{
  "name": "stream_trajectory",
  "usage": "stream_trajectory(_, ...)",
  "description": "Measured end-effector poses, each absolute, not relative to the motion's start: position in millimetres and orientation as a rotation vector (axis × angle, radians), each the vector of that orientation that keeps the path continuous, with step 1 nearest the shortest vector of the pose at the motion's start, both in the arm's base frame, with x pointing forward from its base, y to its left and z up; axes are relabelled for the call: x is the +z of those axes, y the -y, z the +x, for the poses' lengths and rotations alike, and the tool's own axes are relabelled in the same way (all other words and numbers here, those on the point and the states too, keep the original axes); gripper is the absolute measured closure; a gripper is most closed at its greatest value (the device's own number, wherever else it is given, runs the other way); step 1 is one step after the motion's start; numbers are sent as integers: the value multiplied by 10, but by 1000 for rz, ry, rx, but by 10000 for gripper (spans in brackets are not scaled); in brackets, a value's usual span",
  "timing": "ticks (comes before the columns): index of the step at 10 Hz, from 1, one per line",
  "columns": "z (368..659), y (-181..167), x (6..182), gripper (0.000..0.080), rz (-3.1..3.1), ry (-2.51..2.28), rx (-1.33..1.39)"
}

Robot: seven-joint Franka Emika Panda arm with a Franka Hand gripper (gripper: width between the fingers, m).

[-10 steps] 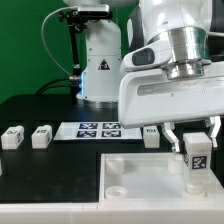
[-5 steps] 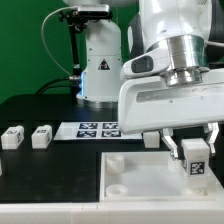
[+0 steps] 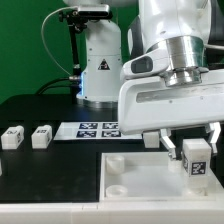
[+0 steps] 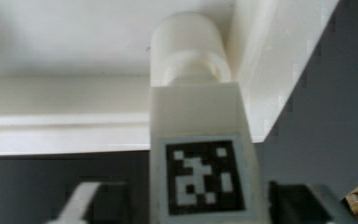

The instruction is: Assemble one leg

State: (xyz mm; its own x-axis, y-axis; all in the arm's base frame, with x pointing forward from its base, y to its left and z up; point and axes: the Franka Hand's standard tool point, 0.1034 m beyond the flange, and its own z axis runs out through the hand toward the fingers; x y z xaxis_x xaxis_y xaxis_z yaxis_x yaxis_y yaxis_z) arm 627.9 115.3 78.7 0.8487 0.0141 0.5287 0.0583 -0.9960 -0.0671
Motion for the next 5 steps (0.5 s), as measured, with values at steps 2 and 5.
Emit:
stream_trajectory(2,6279,-1153,787,185,-2943,59,-841)
stream_trajectory(5,6279,-1153,787,157,-2943,60,-841)
